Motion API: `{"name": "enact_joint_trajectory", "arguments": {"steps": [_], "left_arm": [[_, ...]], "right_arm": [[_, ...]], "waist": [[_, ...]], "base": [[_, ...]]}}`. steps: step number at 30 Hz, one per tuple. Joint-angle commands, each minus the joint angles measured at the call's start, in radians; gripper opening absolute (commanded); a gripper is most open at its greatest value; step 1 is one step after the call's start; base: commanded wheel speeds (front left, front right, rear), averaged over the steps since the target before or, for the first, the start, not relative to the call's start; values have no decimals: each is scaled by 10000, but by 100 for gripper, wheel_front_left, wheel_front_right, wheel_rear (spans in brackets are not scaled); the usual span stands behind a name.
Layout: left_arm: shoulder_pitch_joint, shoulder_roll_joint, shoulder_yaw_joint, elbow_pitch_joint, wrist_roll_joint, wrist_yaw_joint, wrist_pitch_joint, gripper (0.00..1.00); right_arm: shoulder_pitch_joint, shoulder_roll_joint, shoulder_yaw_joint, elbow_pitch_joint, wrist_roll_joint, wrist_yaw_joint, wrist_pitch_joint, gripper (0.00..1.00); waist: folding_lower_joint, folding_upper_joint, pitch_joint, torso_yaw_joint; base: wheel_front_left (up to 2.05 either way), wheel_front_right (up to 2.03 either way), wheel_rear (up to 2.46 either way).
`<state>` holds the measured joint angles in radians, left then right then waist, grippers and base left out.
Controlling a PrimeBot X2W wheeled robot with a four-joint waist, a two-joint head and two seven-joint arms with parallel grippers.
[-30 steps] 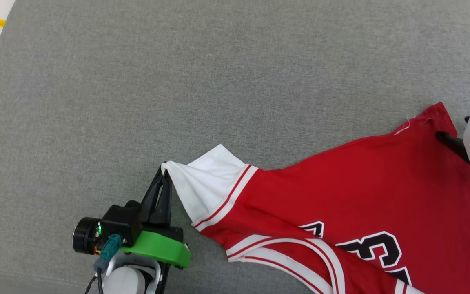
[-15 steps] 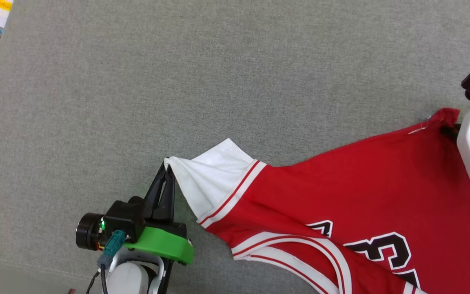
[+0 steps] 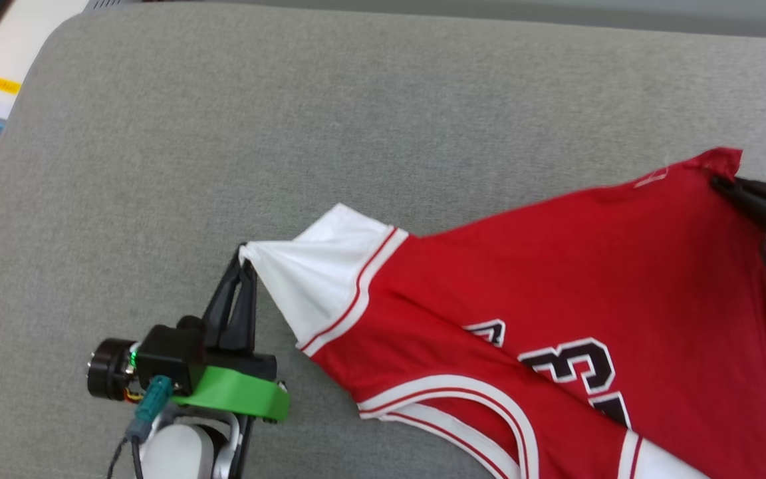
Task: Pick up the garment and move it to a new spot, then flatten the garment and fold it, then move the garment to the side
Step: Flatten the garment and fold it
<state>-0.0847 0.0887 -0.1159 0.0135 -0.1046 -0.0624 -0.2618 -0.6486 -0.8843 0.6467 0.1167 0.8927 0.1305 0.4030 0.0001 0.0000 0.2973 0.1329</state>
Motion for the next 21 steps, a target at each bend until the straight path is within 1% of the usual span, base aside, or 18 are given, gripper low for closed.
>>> {"name": "enact_joint_trajectory", "arguments": {"steps": [1, 6, 12, 17, 21], "left_arm": [[-298, 130, 80, -164, 76, -57, 0, 0], [-1348, 458, 54, -449, 158, -215, 4, 0], [-3368, 976, -78, -690, 61, -459, 366, 0], [-5331, 1391, -137, -898, -146, -569, 879, 0], [-7099, 1792, -215, -749, -340, -627, 1264, 0]], "right_arm": [[162, -55, -186, -131, 58, 2, -184, 0], [88, -5, -897, -564, 129, 2, -550, 0], [-381, 189, -1822, -978, -94, 2, -822, 0], [-1068, 417, -2484, -1303, -565, 2, -889, 0], [-2002, 723, -3006, -1436, -995, 2, -966, 0]], "waist": [[-1, 0, -398, -378], [-1, 0, -573, -587], [-1, 0, -468, -798], [-1, 0, 46, -989], [-1, 0, 721, -1153]], "base": [[0, 0, 0], [0, 0, 0], [0, 0, 0], [0, 0, 0], [0, 0, 0]]}}
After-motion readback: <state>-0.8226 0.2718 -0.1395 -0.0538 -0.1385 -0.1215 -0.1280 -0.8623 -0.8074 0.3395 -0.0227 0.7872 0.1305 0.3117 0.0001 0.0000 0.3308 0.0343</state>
